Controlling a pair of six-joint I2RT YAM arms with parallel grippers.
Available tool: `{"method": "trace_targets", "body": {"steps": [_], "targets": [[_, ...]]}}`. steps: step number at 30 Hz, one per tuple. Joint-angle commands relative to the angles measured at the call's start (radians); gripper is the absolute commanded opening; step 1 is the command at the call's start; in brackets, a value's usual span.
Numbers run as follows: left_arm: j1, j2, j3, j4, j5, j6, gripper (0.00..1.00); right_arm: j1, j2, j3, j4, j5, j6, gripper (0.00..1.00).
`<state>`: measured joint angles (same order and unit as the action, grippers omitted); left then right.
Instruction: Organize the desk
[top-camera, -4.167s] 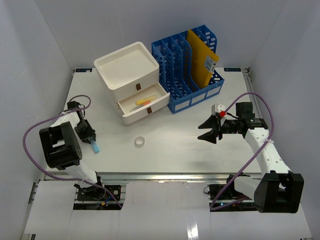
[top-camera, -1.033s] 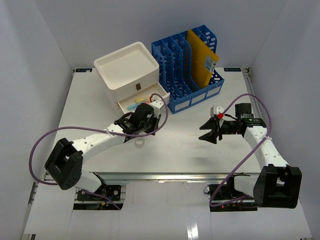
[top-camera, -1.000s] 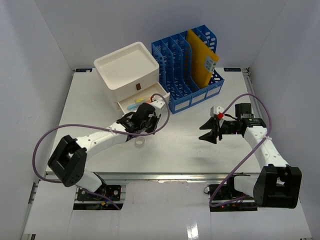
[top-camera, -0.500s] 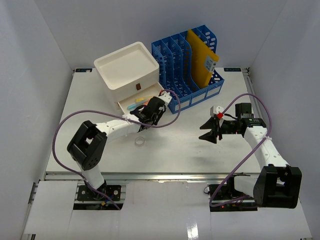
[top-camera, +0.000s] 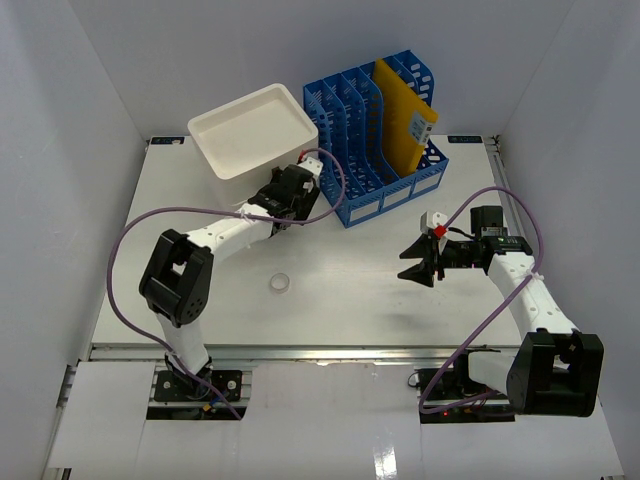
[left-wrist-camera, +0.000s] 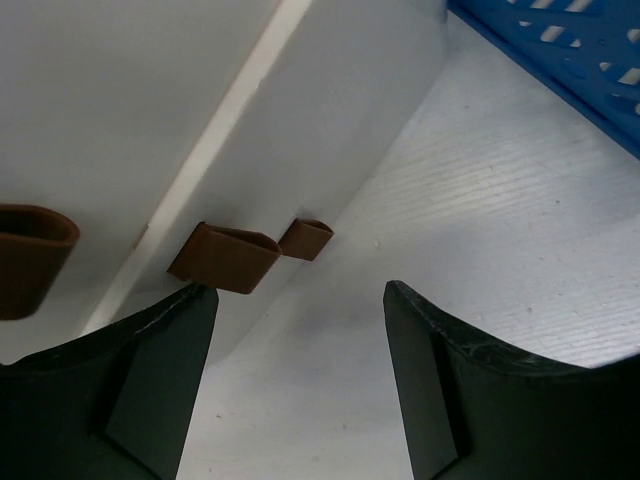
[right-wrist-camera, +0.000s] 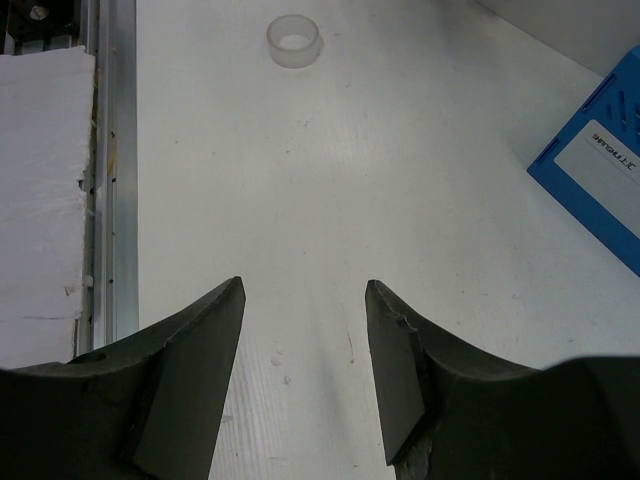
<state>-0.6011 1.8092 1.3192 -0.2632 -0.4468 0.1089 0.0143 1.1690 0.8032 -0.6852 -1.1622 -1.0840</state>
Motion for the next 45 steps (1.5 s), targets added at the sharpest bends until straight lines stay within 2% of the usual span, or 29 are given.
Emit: {"method": "trace_targets", "body": {"steps": [1, 7, 13, 16, 18, 26, 31, 37, 39, 41, 45], "targets": [[0.023, -0.003, 0.057, -0.029, -0.012, 0.005, 0.79, -0.002, -0.010, 0.014, -0.016, -0.022, -0.011, 0.58], [0.024, -0.092, -0.008, -0.032, 0.112, -0.125, 0.77, -0.002, -0.012, 0.014, -0.017, -0.023, -0.013, 0.58], [0.014, -0.263, -0.224, 0.113, 0.165, -0.372, 0.74, -0.002, -0.012, 0.014, -0.019, -0.029, -0.014, 0.58], [0.009, -0.277, -0.291, 0.166, 0.129, -0.500, 0.73, -0.002, -0.010, 0.014, -0.022, -0.031, -0.014, 0.58], [0.002, -0.247, -0.303, 0.171, 0.026, -0.618, 0.70, -0.002, -0.010, 0.016, -0.024, -0.035, -0.015, 0.58], [-0.050, -0.065, -0.252, 0.172, -0.241, -0.870, 0.68, -0.002, -0.017, 0.019, -0.035, -0.037, -0.028, 0.58], [-0.054, 0.032, -0.181, 0.173, -0.334, -0.896, 0.68, -0.030, -0.017, 0.022, -0.050, -0.045, -0.042, 0.58], [-0.054, 0.129, -0.093, 0.202, -0.387, -0.846, 0.67, -0.031, -0.006, 0.032, -0.079, -0.047, -0.070, 0.58], [-0.054, 0.147, -0.076, 0.215, -0.414, -0.836, 0.66, -0.031, -0.003, 0.034, -0.088, -0.047, -0.078, 0.58], [-0.054, 0.169, -0.056, 0.226, -0.430, -0.818, 0.61, -0.031, -0.005, 0.036, -0.089, -0.046, -0.079, 0.58], [-0.052, 0.218, -0.006, 0.218, -0.464, -0.792, 0.59, -0.031, -0.001, 0.036, -0.094, -0.047, -0.086, 0.58]]}}
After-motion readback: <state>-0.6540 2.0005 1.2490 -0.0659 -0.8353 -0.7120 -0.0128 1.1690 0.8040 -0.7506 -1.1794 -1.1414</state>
